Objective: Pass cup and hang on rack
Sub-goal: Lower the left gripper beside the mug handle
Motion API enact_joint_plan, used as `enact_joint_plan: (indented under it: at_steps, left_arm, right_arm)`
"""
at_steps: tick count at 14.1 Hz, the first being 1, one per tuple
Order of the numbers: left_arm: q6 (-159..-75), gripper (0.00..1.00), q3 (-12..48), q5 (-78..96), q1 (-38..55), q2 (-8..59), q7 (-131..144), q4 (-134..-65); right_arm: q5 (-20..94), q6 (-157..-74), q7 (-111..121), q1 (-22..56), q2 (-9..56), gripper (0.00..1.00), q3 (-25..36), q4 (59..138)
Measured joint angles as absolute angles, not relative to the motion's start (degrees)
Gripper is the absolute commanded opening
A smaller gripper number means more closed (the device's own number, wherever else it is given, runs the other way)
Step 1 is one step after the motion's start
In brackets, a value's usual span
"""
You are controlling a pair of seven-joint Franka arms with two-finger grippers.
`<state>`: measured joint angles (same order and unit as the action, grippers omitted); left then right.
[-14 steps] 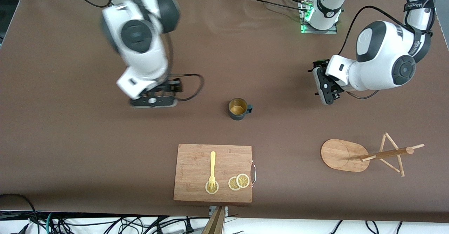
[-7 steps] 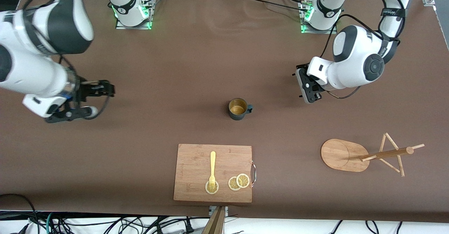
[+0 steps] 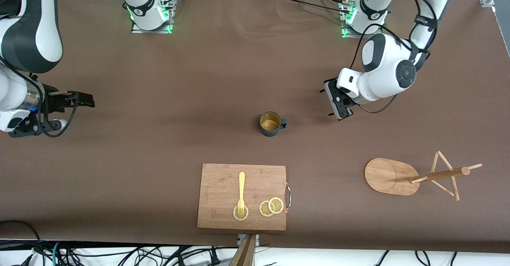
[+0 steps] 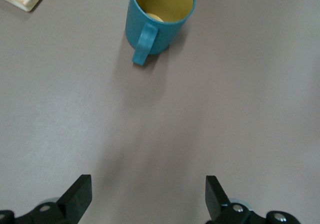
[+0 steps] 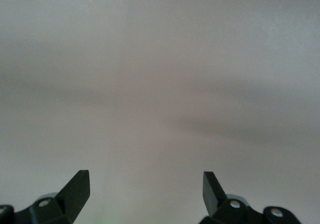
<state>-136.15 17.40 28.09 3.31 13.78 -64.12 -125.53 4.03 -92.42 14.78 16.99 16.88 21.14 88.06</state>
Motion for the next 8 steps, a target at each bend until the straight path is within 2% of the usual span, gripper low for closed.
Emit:
enact_joint_plan:
  at_steps: [8]
  left_arm:
    - [-150.61, 1.0, 21.25, 32.02, 4.98, 19.51, -65.39, -127.06]
  right_arm:
    - [2.32, -96.12, 14.73, 17.76, 15.44, 1.0, 19.83, 87.17]
